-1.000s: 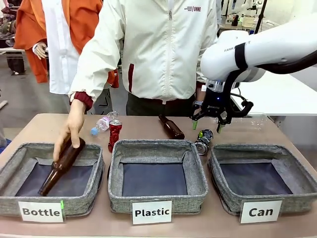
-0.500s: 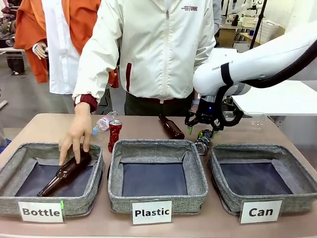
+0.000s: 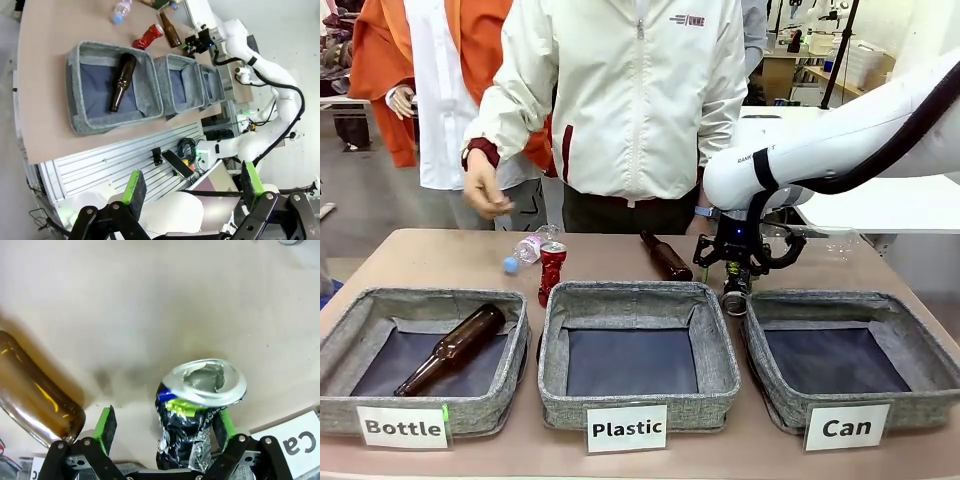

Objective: Sort the can waste into the basket.
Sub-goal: Pick up the can waste from the table and place it in the right Fabric basket.

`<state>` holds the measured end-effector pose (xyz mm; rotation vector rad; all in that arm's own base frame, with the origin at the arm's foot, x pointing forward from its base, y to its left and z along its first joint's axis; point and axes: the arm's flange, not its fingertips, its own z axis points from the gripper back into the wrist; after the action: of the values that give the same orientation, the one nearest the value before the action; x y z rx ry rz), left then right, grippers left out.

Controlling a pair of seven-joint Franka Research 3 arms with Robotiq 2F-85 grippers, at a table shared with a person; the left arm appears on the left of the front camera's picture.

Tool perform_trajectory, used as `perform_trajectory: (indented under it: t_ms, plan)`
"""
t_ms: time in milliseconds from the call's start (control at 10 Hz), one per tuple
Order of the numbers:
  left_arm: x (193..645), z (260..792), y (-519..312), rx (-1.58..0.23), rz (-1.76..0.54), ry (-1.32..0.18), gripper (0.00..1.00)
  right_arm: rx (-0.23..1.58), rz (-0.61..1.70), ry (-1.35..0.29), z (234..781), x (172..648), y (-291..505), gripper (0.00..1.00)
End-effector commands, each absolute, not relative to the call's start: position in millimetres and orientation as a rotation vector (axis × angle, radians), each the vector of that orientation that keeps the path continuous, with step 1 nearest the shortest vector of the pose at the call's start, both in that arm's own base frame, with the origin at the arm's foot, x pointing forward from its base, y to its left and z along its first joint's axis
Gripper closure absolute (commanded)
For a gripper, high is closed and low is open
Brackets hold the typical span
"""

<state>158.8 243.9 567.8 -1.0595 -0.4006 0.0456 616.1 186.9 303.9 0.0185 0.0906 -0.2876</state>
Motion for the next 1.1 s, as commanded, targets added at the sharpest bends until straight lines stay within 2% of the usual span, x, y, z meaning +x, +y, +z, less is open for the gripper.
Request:
perform_trajectory:
  t_ms: [0, 400, 500, 600, 700, 800, 900, 1000]
  plan:
    - [160.2, 556.2, 228.6, -1.024, 0.012, -0.371, 0.02, -0.025, -0.324, 0.074, 307.8, 624.0, 191.1, 0.00]
    - [174.3, 539.6, 202.8, -1.045, -0.024, -0.299, 0.02, -0.033, -0.329, 0.084, 307.8, 625.3, 189.6, 0.00]
    - [175.8, 534.8, 195.1, -1.067, -0.031, -0.288, 0.02, -0.051, -0.330, 0.091, 307.6, 625.1, 189.6, 0.60]
    - [179.7, 527.4, 182.5, -1.133, -0.053, -0.261, 0.02, -0.047, -0.326, 0.097, 308.1, 625.2, 189.1, 0.60]
    - [186.4, 517.7, 165.6, -1.197, -0.075, -0.243, 0.02, -0.050, -0.326, 0.097, 307.8, 625.2, 188.8, 1.00]
    - [191.6, 510.6, 149.9, -1.220, -0.089, -0.169, 0.02, -0.052, -0.328, 0.097, 308.1, 625.4, 188.1, 0.64]
    - [196.7, 502.3, 135.3, -1.249, -0.095, -0.099, 0.02, -0.051, -0.331, 0.098, 307.7, 626.0, 187.4, 1.00]
    - [200.7, 496.9, 120.0, -1.309, -0.096, -0.054, 0.02, -0.049, -0.332, 0.098, 307.2, 626.4, 185.8, 1.00]
